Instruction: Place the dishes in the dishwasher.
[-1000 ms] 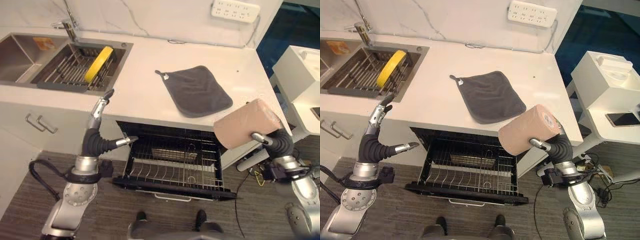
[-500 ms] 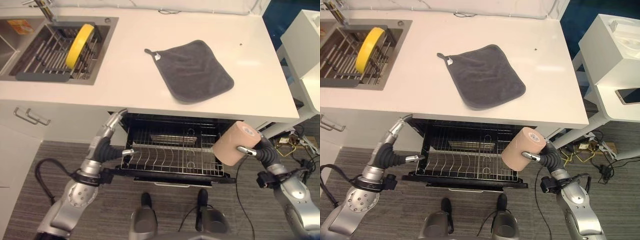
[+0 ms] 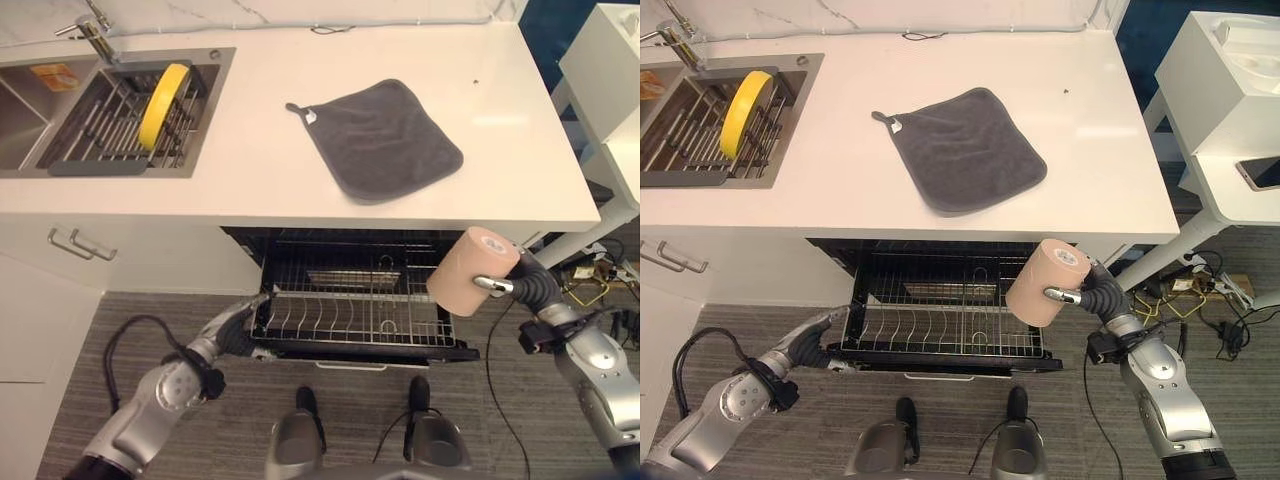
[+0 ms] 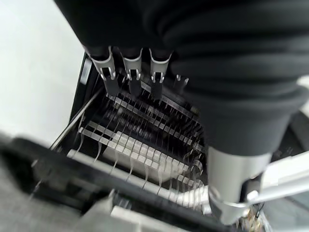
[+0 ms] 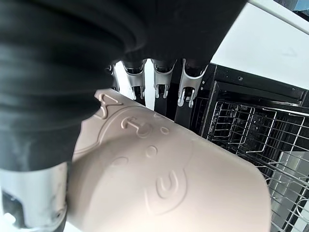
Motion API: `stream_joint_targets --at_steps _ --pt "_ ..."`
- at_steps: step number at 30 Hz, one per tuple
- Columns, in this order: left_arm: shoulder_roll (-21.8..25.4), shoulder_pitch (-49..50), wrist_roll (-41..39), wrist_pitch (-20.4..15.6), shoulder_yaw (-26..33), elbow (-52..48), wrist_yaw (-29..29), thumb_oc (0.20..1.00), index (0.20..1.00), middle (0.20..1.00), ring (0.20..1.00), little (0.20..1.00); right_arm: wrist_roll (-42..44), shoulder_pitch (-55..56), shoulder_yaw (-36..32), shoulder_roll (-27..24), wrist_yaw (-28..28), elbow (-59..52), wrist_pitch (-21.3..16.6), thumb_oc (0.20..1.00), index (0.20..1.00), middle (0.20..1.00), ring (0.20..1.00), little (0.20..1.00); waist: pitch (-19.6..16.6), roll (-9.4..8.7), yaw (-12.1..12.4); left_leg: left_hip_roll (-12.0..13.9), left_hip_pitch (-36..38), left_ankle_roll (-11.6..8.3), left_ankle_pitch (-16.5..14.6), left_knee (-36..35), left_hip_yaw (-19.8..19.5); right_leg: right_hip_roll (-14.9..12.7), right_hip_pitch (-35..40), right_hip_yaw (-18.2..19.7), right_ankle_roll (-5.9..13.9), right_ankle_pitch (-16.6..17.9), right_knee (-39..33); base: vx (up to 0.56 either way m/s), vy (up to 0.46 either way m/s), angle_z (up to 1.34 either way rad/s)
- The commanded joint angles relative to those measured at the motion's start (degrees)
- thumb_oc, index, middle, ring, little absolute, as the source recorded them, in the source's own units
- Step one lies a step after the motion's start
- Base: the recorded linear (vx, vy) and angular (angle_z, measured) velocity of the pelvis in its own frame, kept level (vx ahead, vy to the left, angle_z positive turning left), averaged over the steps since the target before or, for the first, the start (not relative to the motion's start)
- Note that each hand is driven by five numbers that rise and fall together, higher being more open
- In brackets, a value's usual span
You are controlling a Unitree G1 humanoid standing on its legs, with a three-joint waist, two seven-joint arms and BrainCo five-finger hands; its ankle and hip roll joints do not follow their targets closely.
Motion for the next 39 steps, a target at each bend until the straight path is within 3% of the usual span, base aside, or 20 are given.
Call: stream_joint_targets --at_steps 1,3,6,17,23,28,35,39 --pt "1.27 -0.28 2.23 4.77 -0.48 -0.38 -3.83 1.0 1.0 1.0 1.0 1.0 2.1 -3.33 -0.59 -1.36 0.48 -2.27 -1.96 0.2 0.2 0.2 0.2 0.2 -1.05 -1.09 -0.04 2.62 -5.83 -2.01 1.82 8.14 -3.86 -1.67 3.36 -0.89 0.07 -7.4 6.74 0.03 -0.002 0.0" --pt "0.49 -1.33 4.17 9.07 -3.55 3.4 -6.93 1.0 1.0 1.0 1.0 1.0 2.05 -4.79 0.4 -1.11 1.22 -1.23 -0.62 0.2 0.2 0.2 0.2 0.2 -1.15 -0.92 0.07 2.75 -6.48 -2.19 2.43 8.82 -4.44 -1.54 4.05 -0.99 -0.13 -7.63 6.41 0.04 -0.01 0.0" --pt "-1.03 -2.05 4.23 10.59 -5.58 6.46 -6.14 1.0 1.0 1.0 1.0 1.0 1.19 -6.16 1.69 -0.5 1.78 -0.4 0.25 0.2 0.2 0.2 0.2 0.2 -1.22 -0.76 0.07 3.03 -7.08 -2.38 3.15 9.51 -4.71 -1.34 4.63 -0.91 -0.4 -7.72 6.13 0.04 -0.006 0.0" --pt "-4.48 -5.01 11.61 10.97 -10.09 15.91 -2.65 1.0 1.0 1.0 1.0 1.0 -1.95 -9.16 4.8 1.06 4.17 1.51 2.38 0.2 0.2 0.2 0.2 0.2 -1.57 -0.73 0.32 3.86 -8.89 -2.98 4.81 11.65 -5.02 -0.87 7.16 -0.15 -0.97 -8.14 5.03 0.05 0.0 -0.04" --pt "-3.22 -4.25 17.93 9.5 -12.1 16.04 -10.19 1.0 1.0 1.0 1.0 1.0 -4.29 -10.59 5.78 1.18 4.11 4.76 4.78 0.2 0.2 0.2 0.2 0.2 -1.72 -0.57 1.2 4.12 -10.26 -3.32 5.28 13.22 -5.4 -0.9 8.82 -0.34 -0.91 -8.04 4.06 0.03 -0.007 0.0" --pt "-0.59 -2.42 22.01 9.24 -15.08 13.86 -20.73 1.0 1.0 1.0 1.0 1.0 -4.75 -12.91 6.17 0.2 3.76 9.91 4.88 0.2 0.2 0.2 0.2 0.2 -1.36 0.29 1.74 4.1 -11.16 -3.63 5.91 14.23 -6.3 -0.91 9.73 -0.74 -1.07 -8.14 3.63 0.0 0.0 0.0" --pt "2.43 -0.16 28.33 8.48 -20.52 13.6 -33.74 1.0 1.0 1.0 1.0 1.0 -6.23 -18.21 7.19 -0.45 3.42 19.17 8.02 0.2 0.2 0.2 0.2 0.2 -0.79 1.73 2.6 3.83 -12.88 -3.99 6.05 15.12 -7.25 -1.25 10.77 -1.13 -1.04 -8.57 2.7 0.0 0.036 -0.03" --pt "0.94 0.42 29.21 8.43 -22.86 17.62 -33.87 1.0 1.0 1.0 1.0 1.0 -7.06 -20.58 8.04 -0.37 3.25 23.34 9.18 0.2 0.2 0.2 0.2 0.2 -0.69 2.21 3.07 3.69 -13.3 -4.02 6.05 15.32 -7.48 -1.43 11.06 -1.33 -1.08 -8.71 2.44 0.01 0.04 -0.08"
